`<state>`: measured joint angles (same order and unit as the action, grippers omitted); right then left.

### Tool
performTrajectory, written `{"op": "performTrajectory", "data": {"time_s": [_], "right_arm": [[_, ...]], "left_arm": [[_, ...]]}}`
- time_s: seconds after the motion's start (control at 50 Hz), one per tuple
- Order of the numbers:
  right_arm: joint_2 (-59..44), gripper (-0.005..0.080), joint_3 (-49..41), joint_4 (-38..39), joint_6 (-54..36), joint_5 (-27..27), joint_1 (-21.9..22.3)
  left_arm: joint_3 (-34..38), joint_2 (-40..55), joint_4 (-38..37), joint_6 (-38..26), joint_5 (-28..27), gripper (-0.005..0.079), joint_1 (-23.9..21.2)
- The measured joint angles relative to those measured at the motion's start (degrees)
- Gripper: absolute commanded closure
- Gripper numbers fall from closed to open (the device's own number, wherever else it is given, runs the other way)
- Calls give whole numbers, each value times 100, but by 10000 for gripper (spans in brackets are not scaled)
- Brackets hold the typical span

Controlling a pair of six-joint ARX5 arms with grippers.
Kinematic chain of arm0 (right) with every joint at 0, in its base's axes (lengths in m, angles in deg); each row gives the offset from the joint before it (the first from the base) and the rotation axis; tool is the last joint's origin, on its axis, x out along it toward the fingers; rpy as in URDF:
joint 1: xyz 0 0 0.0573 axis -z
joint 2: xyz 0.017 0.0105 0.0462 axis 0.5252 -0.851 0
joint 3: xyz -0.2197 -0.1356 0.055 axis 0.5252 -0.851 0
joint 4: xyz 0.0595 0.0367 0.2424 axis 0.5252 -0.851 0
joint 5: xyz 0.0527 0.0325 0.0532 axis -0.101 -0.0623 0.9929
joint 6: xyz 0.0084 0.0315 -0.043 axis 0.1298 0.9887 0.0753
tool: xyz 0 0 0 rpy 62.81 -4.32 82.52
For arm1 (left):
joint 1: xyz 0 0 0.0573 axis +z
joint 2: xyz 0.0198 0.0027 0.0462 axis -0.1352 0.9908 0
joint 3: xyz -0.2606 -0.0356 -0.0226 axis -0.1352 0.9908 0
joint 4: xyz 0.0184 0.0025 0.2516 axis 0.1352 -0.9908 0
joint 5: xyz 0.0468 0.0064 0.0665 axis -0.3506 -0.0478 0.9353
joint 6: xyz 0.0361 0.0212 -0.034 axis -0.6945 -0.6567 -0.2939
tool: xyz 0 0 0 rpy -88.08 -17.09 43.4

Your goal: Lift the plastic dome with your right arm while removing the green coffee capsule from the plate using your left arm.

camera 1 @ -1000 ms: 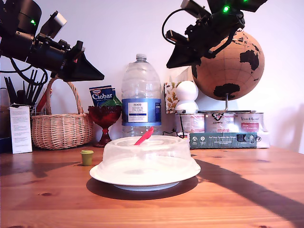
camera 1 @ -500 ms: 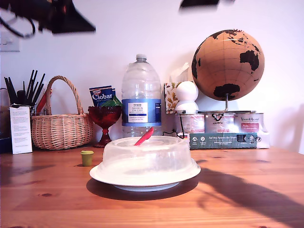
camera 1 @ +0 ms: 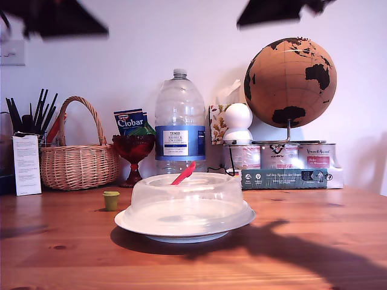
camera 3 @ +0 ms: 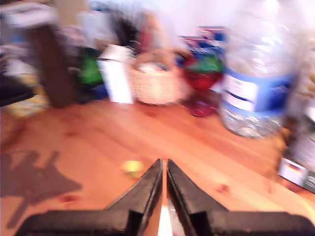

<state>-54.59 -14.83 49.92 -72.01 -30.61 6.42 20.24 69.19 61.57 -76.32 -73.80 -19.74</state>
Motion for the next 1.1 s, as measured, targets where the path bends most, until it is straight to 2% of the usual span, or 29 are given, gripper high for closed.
{"op": "performTrajectory", "data": {"time_s": [0.12, 0.26, 0.68, 0.8, 1.1], "right_arm": [[730, 765, -273, -9, 92, -103, -291], [1222, 765, -439, -426, 109, -247, -662], [1818, 765, -555, -1421, 238, -426, -1591], [1801, 765, -555, -1425, 229, -743, -1875], [1801, 764, -555, -1364, 243, -887, -2006]], "left_arm": [[249, -597, -76, 162, 2, 762, -118], [448, -1064, -400, 284, 11, 762, -310], [470, -1825, -1119, 280, 306, 761, -1038], [470, -1788, -1165, 280, 304, 761, -1200], [470, -1790, -2000, 282, 299, 761, -1344]]}}
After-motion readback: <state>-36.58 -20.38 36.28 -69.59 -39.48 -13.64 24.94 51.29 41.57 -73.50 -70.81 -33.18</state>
